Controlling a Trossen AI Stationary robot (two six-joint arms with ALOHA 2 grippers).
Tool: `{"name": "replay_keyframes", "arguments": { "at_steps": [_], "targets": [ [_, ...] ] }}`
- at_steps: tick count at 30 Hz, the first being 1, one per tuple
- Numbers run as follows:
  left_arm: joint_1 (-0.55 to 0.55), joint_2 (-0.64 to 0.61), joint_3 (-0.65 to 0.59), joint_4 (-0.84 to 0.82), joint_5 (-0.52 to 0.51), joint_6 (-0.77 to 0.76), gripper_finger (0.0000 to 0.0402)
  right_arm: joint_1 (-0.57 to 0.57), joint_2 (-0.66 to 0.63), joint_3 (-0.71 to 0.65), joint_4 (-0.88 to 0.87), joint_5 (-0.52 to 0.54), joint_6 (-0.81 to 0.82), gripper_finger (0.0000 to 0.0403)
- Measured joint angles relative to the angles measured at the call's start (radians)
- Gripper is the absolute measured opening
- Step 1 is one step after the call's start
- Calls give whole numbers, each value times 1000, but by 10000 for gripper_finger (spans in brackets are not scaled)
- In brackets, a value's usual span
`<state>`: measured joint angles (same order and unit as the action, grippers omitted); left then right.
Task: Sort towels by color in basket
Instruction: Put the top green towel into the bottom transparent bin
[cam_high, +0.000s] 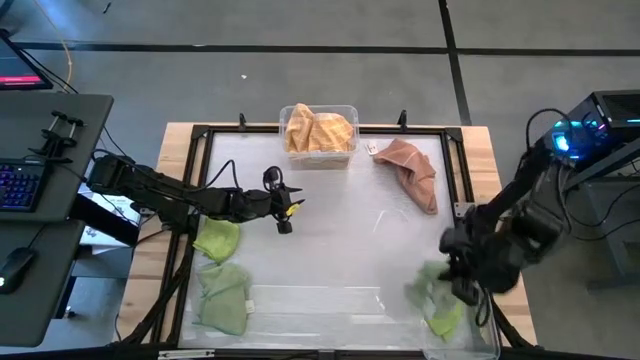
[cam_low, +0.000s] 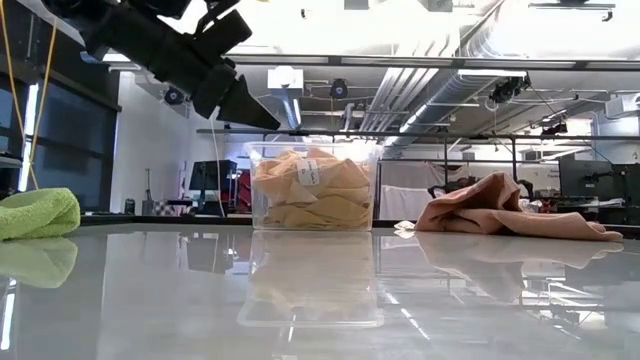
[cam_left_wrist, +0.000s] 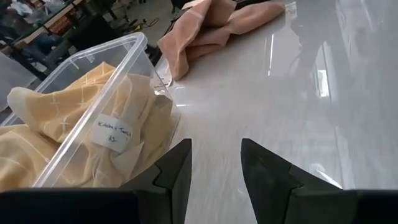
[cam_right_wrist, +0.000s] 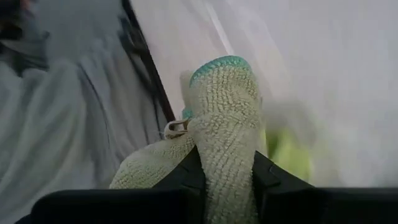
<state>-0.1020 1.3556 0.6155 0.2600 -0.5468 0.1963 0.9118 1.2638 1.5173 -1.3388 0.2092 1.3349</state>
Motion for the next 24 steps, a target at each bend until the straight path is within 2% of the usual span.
{"name": "replay_keyframes", "arguments": {
  "at_steps": [4, 7, 12, 19, 24],
  "targets": [
    [0, 0, 0, 0, 0, -1, 126, 69, 59, -27, -66, -108, 251, 44],
    [1, 0, 0, 0, 0, 9, 126, 85, 96, -67, -76, -177, 364, 52],
    [1, 0, 0, 18, 0, 48, 126, 74, 144, -111, -49, -230, 413, 80],
    [1, 0, 0, 52, 4, 77, 126, 35, 153, -112, 23, -254, 437, 146],
    [2, 0, 0, 60, 4, 169, 126, 9, 149, -93, 93, -322, 444, 171]
  ]
}}
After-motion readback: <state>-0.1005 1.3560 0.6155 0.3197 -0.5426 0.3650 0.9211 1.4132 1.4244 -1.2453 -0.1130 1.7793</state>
